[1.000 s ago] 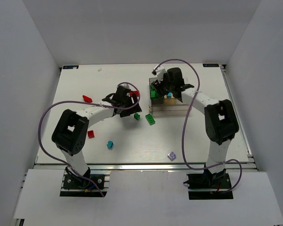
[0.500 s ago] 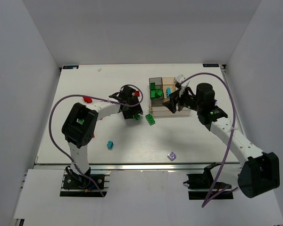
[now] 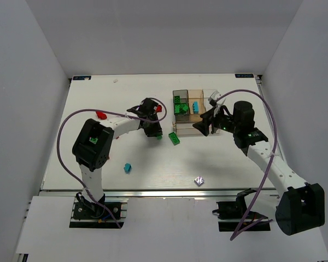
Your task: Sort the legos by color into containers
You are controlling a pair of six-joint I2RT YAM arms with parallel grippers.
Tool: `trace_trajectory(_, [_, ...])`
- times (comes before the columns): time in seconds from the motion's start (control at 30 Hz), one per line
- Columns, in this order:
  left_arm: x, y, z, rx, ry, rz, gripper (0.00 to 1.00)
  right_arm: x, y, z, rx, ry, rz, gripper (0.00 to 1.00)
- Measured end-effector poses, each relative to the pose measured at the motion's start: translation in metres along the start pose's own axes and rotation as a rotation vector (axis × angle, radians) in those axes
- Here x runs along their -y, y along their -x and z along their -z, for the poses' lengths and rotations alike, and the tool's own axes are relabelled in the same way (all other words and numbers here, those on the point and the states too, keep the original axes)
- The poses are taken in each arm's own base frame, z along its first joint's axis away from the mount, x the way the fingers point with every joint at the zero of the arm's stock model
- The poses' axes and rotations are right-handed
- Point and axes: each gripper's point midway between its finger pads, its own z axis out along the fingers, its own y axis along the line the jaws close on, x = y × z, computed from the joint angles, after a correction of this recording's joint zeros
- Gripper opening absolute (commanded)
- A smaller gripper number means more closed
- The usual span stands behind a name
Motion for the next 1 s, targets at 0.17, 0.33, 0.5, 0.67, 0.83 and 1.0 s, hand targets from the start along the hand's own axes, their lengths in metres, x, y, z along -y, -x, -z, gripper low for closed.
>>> trace_trajectory(0.17, [0.004,0.008,0.008,0.017,-0.006,-0.078,0.02,0.003,0.004,0.005,0.014,-0.005,-0.013,0.64])
trace_trajectory(0.33, [0.032,0.039,0.028,0.106,-0.079,-0.171,0.01,0.007,0.003,0.011,0.024,-0.015,-0.02,0.57])
trace_trajectory(0.5, [0.094,0.102,0.066,0.294,-0.225,-0.226,0.02,0.012,0.004,0.013,0.031,-0.025,-0.017,0.24])
trace_trajectory(0.67, [0.144,0.153,0.079,0.432,-0.329,-0.242,0.05,0.013,0.0,0.012,0.022,-0.021,-0.025,0.16])
trace_trajectory(0.83, [0.15,0.162,0.037,0.417,-0.312,-0.245,0.13,0.015,-0.002,0.011,0.018,-0.024,-0.03,0.27])
trace_trajectory(1.0, [0.138,0.152,-0.013,0.354,-0.265,-0.248,0.31,0.015,-0.003,0.011,0.016,-0.023,-0.026,0.36])
